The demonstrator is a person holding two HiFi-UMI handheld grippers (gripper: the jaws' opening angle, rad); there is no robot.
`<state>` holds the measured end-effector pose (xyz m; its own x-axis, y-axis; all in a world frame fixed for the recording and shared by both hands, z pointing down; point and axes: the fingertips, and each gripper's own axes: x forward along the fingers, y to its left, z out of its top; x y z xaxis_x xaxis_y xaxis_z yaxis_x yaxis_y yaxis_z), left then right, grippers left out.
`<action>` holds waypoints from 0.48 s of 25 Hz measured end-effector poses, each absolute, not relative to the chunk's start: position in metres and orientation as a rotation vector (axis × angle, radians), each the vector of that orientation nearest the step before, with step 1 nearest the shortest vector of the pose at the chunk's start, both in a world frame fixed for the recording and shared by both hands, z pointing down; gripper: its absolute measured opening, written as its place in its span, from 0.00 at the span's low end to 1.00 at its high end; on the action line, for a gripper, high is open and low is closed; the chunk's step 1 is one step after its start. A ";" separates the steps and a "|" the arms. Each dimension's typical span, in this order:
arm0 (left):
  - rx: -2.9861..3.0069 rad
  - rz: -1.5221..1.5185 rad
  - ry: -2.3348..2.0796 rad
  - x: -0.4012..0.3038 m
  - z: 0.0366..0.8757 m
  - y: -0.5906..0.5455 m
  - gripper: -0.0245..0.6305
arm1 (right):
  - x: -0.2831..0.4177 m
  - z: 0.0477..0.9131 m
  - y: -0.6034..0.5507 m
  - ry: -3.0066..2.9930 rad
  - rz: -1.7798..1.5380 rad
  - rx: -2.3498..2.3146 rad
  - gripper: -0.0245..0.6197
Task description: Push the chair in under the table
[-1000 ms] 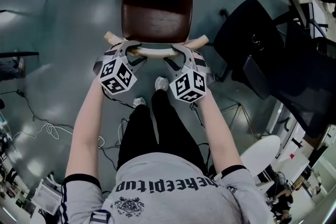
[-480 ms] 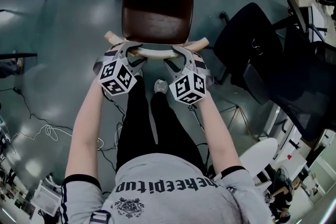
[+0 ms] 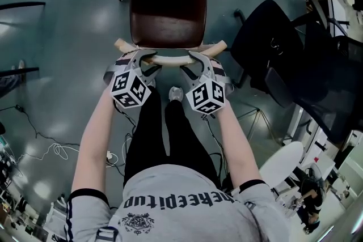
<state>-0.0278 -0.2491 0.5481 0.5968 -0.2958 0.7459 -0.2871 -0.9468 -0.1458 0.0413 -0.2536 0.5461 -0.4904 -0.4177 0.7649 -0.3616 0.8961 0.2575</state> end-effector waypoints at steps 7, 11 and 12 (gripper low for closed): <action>-2.793 -1.298 0.490 -0.034 0.545 -0.252 0.34 | 0.035 0.543 -0.256 -2.107 -0.077 0.588 0.37; -2.791 -1.306 0.476 -0.045 0.545 -0.263 0.34 | 0.025 0.541 -0.265 -2.097 -0.069 0.614 0.37; -2.790 -1.310 0.470 -0.048 0.546 -0.267 0.35 | 0.021 0.542 -0.268 -2.096 -0.067 0.618 0.37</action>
<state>-0.0481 -0.2665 0.5459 0.6015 -0.2794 0.7484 -0.2600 -0.9543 -0.1474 0.0214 -0.2682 0.5416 -0.4508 -0.4528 0.7692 -0.4027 0.8723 0.2775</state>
